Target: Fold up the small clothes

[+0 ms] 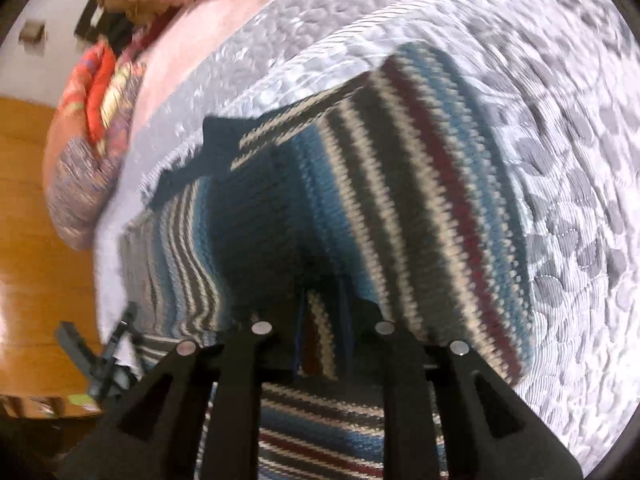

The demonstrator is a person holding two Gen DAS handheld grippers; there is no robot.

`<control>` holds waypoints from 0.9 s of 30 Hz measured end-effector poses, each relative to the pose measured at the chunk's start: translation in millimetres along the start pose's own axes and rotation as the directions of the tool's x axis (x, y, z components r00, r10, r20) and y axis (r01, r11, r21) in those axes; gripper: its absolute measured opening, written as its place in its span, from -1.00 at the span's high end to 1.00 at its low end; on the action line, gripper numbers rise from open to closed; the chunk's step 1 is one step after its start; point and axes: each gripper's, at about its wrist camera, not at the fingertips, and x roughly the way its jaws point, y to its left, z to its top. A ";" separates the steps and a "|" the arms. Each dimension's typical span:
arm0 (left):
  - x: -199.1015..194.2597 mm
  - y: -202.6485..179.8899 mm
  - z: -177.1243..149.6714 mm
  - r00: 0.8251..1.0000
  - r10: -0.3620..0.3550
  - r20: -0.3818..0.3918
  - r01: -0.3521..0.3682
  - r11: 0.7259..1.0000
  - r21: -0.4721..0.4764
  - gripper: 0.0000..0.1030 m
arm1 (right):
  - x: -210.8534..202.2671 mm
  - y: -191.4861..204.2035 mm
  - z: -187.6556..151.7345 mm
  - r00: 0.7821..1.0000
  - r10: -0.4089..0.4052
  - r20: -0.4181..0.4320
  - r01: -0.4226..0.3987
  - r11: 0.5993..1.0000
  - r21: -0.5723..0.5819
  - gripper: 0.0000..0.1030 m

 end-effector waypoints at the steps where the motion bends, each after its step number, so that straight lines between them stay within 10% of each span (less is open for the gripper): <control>1: -2.4 -0.8 1.2 1.000 -0.003 0.006 0.003 1.000 -0.007 0.02 | -3.2 -5.2 2.7 1.000 0.027 0.004 -0.027 1.000 0.012 0.36; 10: -6.1 -47.1 4.1 0.996 -0.083 0.011 0.082 0.995 0.054 0.01 | 8.1 3.8 12.9 0.999 0.041 0.012 -0.040 0.997 -0.059 0.02; 16: 4.2 -65.6 -3.3 0.998 -0.056 -0.008 0.056 0.994 0.097 0.01 | 14.3 19.9 10.1 0.996 -0.061 0.069 0.073 0.982 -0.175 0.41; 23: 3.4 -77.5 -5.9 0.999 -0.042 0.006 0.041 0.990 0.136 0.01 | 22.8 32.8 6.2 0.989 -0.117 0.086 0.137 0.953 -0.270 0.35; 27: -1.5 -85.0 -7.8 0.999 -0.041 0.021 0.037 0.986 0.161 0.00 | 20.1 36.9 5.2 0.988 -0.126 0.087 0.145 0.953 -0.268 0.74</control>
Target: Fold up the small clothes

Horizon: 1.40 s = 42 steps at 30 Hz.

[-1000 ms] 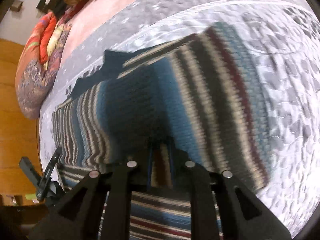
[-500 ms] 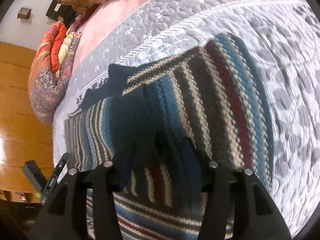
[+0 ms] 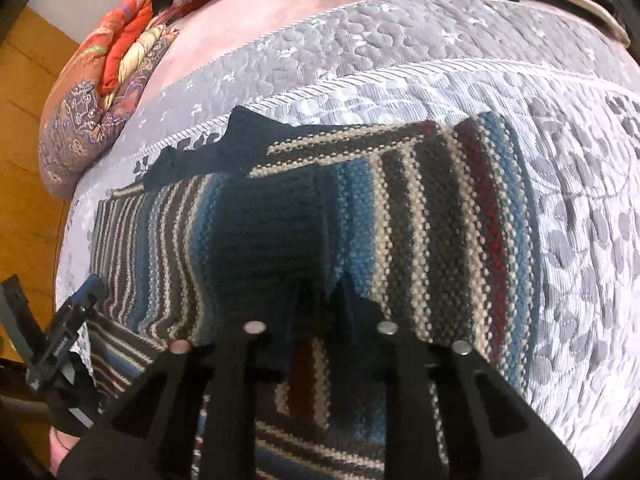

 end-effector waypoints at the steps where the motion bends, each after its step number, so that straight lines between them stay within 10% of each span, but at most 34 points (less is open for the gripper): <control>1: -0.6 -1.1 -0.2 1.000 -0.001 0.000 0.001 1.000 0.001 0.00 | -3.5 -1.3 -0.2 1.000 0.009 0.001 -0.009 1.000 0.006 0.78; 12: -10.5 -13.2 -3.1 1.000 -0.005 0.025 0.004 0.999 0.044 0.00 | -39.0 -13.5 -4.2 0.995 0.097 -0.001 -0.097 0.995 0.035 1.00; 15: -13.0 -15.6 -2.8 0.999 -0.001 0.033 0.000 0.998 0.056 0.00 | -34.1 -18.9 -3.0 0.994 0.108 -0.005 -0.108 0.992 0.061 0.91; 19: -15.4 -19.2 -1.5 0.999 0.000 0.045 -0.004 0.998 0.070 0.00 | -19.7 -21.5 0.8 0.995 0.103 -0.016 -0.101 0.992 0.076 0.18; 24: -15.2 -20.7 -1.4 0.999 -0.003 0.046 -0.001 0.997 0.074 0.00 | 0.2 -13.9 1.0 0.997 0.072 -0.023 -0.071 0.995 0.064 0.12; 30: -14.9 -19.7 -1.3 0.999 -0.006 0.045 0.003 0.997 0.072 0.00 | -0.9 11.6 -1.4 1.000 -0.004 0.003 0.004 0.998 -0.065 0.76; 42: -9.2 -15.3 -3.4 1.000 -0.010 0.025 0.008 0.998 0.065 0.00 | -43.8 -0.6 -0.2 0.992 0.125 -0.008 -0.125 0.992 0.007 0.93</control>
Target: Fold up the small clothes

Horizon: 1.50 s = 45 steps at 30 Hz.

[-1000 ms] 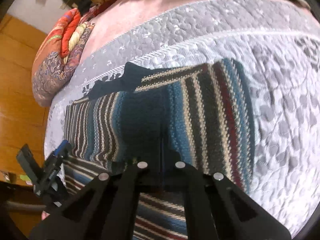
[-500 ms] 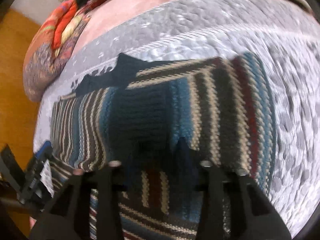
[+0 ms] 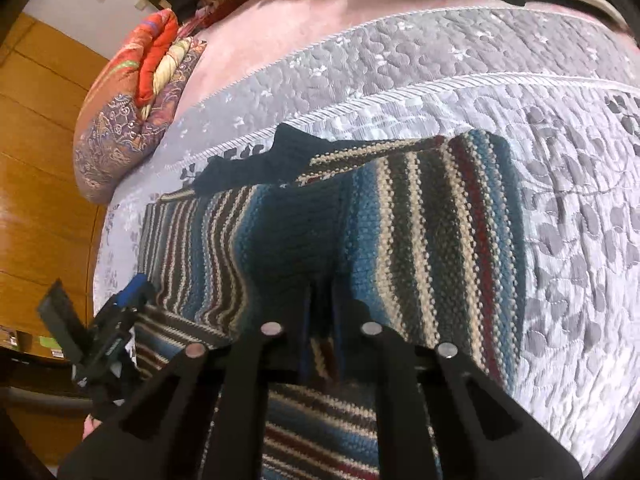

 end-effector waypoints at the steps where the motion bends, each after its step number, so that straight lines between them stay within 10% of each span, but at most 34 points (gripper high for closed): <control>1: 2.2 1.2 -0.3 1.000 0.002 -0.007 -0.002 1.000 -0.002 0.00 | 1.6 -1.9 0.1 1.000 -0.006 -0.009 0.006 1.000 0.005 0.93; 16: 15.2 23.6 -7.8 0.999 0.006 -0.052 -0.010 0.997 -0.070 0.00 | 17.1 -8.1 -5.3 0.989 -0.145 -0.006 0.144 0.989 -0.021 0.80; 45: 19.6 22.4 -7.8 0.990 -0.029 -0.137 0.015 0.995 -0.103 -0.02 | 24.5 0.3 -20.7 0.997 -0.069 -0.032 0.069 0.997 -0.015 0.79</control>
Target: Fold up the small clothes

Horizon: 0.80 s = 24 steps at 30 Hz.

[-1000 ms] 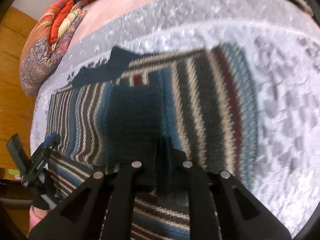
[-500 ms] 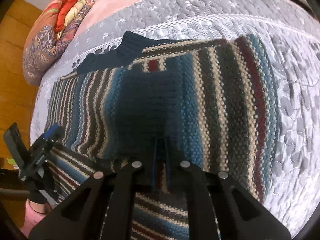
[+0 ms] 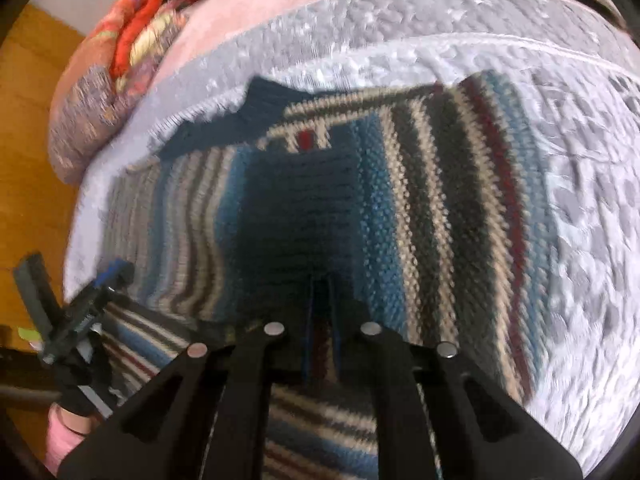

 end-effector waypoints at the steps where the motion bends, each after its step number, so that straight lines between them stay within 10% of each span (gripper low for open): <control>1: -7.4 2.4 0.5 1.000 -0.004 -0.005 0.004 1.000 -0.014 -0.02 | -11.4 3.9 -0.4 1.000 0.006 0.014 -0.006 1.000 -0.013 0.76; 5: -51.2 9.3 -12.2 0.999 0.050 -0.014 -0.049 0.999 0.009 -0.04 | -62.0 18.1 -21.7 0.999 0.001 0.041 0.000 0.999 -0.047 0.39; 13: -131.9 28.6 -106.3 0.982 0.074 -0.175 -0.079 0.996 -0.027 -0.24 | -108.6 23.6 -125.3 0.999 0.005 -0.045 -0.006 1.000 -0.016 0.27; 24: -155.8 29.5 -202.9 0.886 0.160 -0.435 -0.217 0.972 -0.085 -0.27 | -126.9 5.6 -264.7 0.984 0.001 -0.179 0.020 0.993 0.118 0.15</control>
